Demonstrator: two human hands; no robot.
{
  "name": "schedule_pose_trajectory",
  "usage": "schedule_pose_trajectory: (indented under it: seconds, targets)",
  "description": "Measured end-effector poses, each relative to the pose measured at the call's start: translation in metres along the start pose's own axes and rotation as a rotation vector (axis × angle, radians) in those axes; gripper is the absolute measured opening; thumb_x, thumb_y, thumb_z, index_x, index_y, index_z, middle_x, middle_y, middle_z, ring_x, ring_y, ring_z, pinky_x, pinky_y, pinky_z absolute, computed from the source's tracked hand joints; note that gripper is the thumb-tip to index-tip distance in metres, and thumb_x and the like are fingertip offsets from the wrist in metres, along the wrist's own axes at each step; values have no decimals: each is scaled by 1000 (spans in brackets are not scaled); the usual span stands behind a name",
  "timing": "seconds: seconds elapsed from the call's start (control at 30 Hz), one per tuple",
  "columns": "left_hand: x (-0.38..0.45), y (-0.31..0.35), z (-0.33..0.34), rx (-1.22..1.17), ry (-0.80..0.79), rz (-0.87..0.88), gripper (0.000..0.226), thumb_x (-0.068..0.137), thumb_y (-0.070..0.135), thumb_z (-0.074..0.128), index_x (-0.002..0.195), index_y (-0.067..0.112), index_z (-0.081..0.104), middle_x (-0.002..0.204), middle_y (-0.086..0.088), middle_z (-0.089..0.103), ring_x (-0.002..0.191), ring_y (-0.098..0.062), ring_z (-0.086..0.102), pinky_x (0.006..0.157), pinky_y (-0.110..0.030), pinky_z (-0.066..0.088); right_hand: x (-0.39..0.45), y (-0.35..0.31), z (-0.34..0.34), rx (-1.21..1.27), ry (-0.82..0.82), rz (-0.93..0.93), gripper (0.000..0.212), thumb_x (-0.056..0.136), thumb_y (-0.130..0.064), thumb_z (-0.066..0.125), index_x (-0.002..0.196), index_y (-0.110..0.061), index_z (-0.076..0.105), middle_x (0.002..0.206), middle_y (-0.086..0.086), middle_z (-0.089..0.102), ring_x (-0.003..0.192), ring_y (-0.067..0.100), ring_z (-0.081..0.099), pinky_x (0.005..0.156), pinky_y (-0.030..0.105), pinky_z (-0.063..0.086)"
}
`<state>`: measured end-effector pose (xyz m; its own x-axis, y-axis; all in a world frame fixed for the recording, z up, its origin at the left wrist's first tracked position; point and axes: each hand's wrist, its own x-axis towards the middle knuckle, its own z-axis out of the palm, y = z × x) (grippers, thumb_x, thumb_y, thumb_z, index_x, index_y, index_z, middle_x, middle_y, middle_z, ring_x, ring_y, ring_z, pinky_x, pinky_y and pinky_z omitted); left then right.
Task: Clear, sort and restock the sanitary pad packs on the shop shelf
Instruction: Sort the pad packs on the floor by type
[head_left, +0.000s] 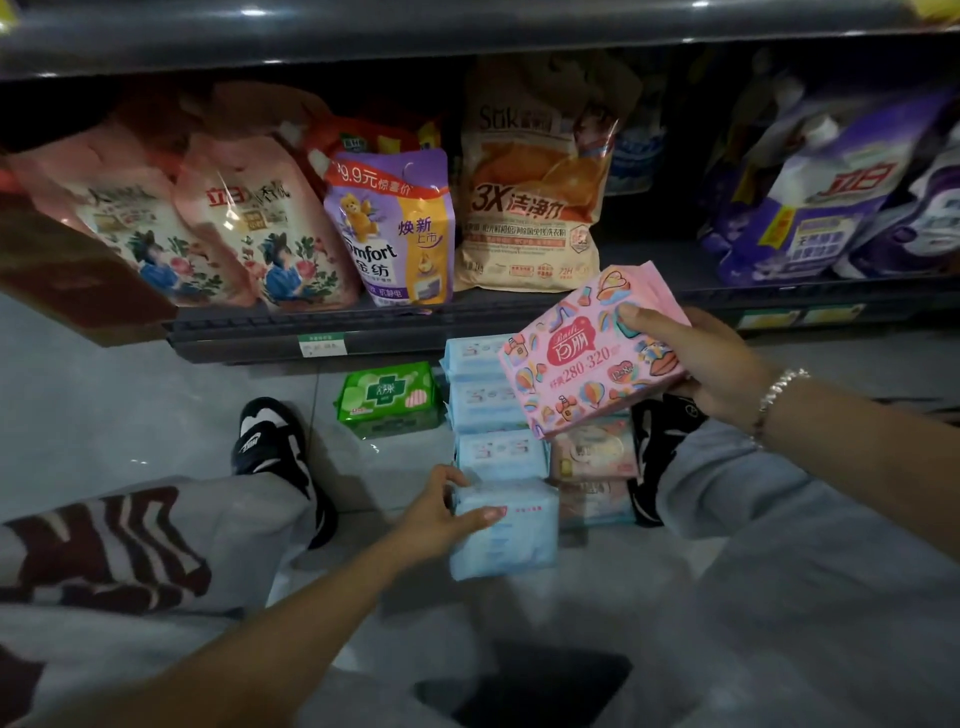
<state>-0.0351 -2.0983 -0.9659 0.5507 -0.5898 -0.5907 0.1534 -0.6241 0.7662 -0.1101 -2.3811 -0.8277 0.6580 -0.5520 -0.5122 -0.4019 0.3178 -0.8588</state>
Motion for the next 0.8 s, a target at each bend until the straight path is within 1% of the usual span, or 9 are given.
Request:
schedule_pose_trajectory:
  seconds: [0.13,0.2,0.3,0.4,0.47,0.53,0.57,0.67,0.8]
  targets:
    - [5,-17,8,93,-50,134,64,71,9,84,114,19,38,108,6,50,90,-4,54,70,-12,48,6,5,2,-23,1,12,43,79,-31,76,114,-8,65,88,6,76,76,20,74,56,27,57]
    - [10,-24,8,164,-14,228,72,65,14,86,120,23,40,118,1,48,103,-10,53,81,-12,47,10,7,3,-42,0,31,48,78,-32,77,117,-7,63,92,8,76,80,22,74,60,29,58]
    - [17,-38,7,354,55,443,69,63,31,76,125,24,46,123,1,45,116,-13,41,99,-11,33,16,10,4,-68,1,54,55,75,-35,79,120,-8,61,94,8,76,83,23,74,65,31,59]
    - [21,-43,10,437,93,550,63,73,36,68,130,28,43,122,7,40,116,-9,36,104,-6,24,20,11,5,-83,-10,64,61,71,-38,80,121,-9,61,96,7,76,86,23,73,72,33,59]
    - [23,-47,16,460,132,547,65,74,26,72,132,24,43,126,-5,42,119,-13,37,105,-5,21,21,11,6,-96,-24,66,60,72,-39,78,121,-9,62,97,7,75,87,23,73,73,33,59]
    - [27,-53,22,480,165,501,68,72,14,78,134,13,48,128,-19,42,122,-24,43,105,-14,29,22,11,6,-102,-33,67,63,70,-41,79,121,-9,61,99,7,75,88,23,73,73,33,59]
    - [27,-55,23,502,178,480,69,71,14,80,133,10,50,129,-19,40,122,-27,45,104,-21,36,23,11,6,-104,-35,68,65,69,-42,79,122,-9,61,99,7,75,89,23,73,74,33,59]
    - [27,-51,24,585,200,438,74,66,32,81,131,11,52,128,-14,42,120,-23,40,97,-31,42,23,13,6,-114,-42,79,54,76,-37,76,120,-10,63,98,7,75,88,23,73,75,34,59]
    - [25,-46,16,574,197,364,85,56,42,86,129,16,52,124,-10,39,120,-25,37,99,-30,38,20,13,8,-147,-81,70,48,76,-36,75,115,-8,66,101,10,74,92,27,72,85,40,57]
